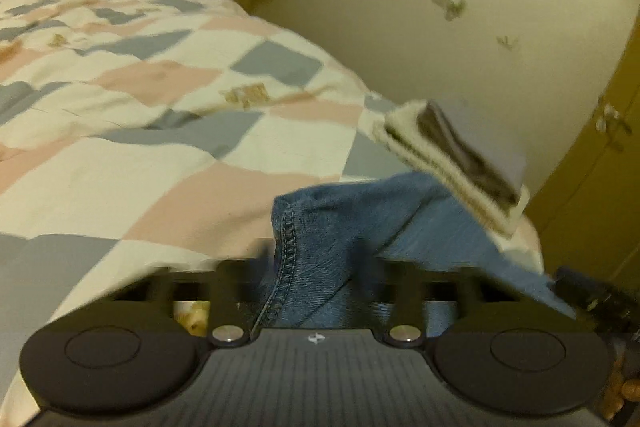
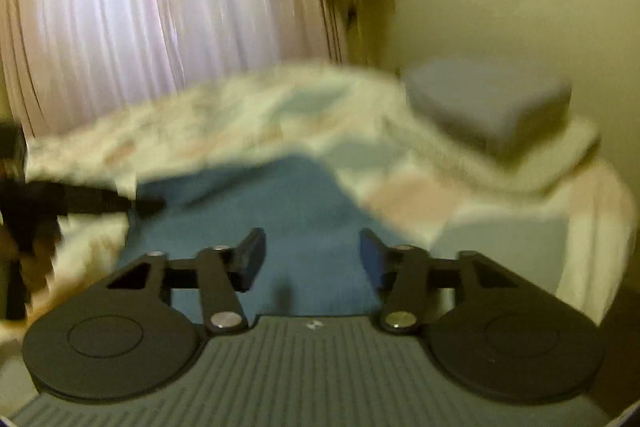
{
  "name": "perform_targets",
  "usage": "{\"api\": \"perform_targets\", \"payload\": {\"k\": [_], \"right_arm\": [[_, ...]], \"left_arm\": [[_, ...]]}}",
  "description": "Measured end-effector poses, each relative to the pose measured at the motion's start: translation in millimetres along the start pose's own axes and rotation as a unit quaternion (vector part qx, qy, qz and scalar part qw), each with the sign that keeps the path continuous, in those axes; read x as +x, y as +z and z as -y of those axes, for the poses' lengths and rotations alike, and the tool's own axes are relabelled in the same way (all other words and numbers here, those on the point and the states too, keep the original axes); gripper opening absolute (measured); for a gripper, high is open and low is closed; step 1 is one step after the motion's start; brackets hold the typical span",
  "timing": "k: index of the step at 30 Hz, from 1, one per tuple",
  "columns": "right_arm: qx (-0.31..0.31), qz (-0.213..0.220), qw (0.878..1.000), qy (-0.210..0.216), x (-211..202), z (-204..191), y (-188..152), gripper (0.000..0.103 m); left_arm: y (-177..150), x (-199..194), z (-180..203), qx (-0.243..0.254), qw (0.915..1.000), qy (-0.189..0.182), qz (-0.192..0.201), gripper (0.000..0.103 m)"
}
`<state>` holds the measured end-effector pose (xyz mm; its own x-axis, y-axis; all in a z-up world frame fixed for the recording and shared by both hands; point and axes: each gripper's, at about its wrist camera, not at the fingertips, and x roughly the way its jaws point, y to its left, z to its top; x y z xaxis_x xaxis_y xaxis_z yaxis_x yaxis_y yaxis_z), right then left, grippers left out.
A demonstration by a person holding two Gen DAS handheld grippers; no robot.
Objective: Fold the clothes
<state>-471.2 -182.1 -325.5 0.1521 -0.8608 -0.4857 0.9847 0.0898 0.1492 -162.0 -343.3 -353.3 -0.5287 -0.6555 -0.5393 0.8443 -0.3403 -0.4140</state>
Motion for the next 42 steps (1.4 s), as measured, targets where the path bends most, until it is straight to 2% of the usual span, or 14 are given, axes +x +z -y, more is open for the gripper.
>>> {"api": "perform_targets", "payload": {"k": [5,9,12,15,18,19,20,22,27,31,32,35,38,42], "right_arm": [[0.035,-0.002,0.999,0.006,22,43,-18,0.000],[0.099,-0.014,0.994,0.048,32,68,-17,0.000],[0.067,-0.017,0.997,0.037,41,55,-12,0.000],[0.102,-0.024,0.994,0.045,44,58,-7,0.000],[0.143,-0.021,0.988,0.050,39,59,-2,0.001],[0.151,-0.009,0.987,0.056,29,53,-2,0.020],[0.158,0.003,0.985,0.063,20,48,-1,0.050],[0.166,0.024,0.982,0.084,-4,32,-6,0.077],[0.198,-0.018,0.969,0.149,-39,-11,-40,0.077],[0.151,-0.033,0.978,0.140,-29,-50,-57,0.076],[0.132,-0.029,0.982,0.134,-23,-59,-58,0.069],[0.059,-0.023,0.992,0.106,-12,-79,-57,0.033],[0.079,-0.030,0.988,0.127,-13,-59,-48,0.017],[0.146,-0.036,0.975,0.162,-17,-15,-37,0.013]], "left_arm": [[20,6,-38,-0.064,0.9902,-0.124,-0.007,0.018],[11,34,-76,-0.131,0.9785,-0.152,-0.046,0.021],[9,21,-76,-0.122,0.9815,-0.142,-0.038,0.022],[8,9,-75,-0.114,0.9843,-0.132,-0.030,0.023],[7,-4,-75,-0.105,0.9868,-0.122,-0.022,0.039],[7,-9,-75,-0.102,0.9876,-0.118,-0.019,0.053],[4,-13,-77,-0.103,0.9879,-0.114,-0.021,0.056],[-7,-19,-86,-0.119,0.9859,-0.113,-0.033,0.056],[-26,-14,-100,-0.183,0.9704,-0.154,-0.033,0.062],[-20,8,-99,-0.199,0.9612,-0.188,-0.037,0.056],[-19,12,-97,-0.192,0.9626,-0.186,-0.046,0.042],[-18,13,-95,-0.179,0.9646,-0.186,-0.055,0.030],[-12,8,-93,-0.172,0.9611,-0.209,-0.055,0.017],[5,1,-86,-0.146,0.9551,-0.253,-0.048,0.015]]}}
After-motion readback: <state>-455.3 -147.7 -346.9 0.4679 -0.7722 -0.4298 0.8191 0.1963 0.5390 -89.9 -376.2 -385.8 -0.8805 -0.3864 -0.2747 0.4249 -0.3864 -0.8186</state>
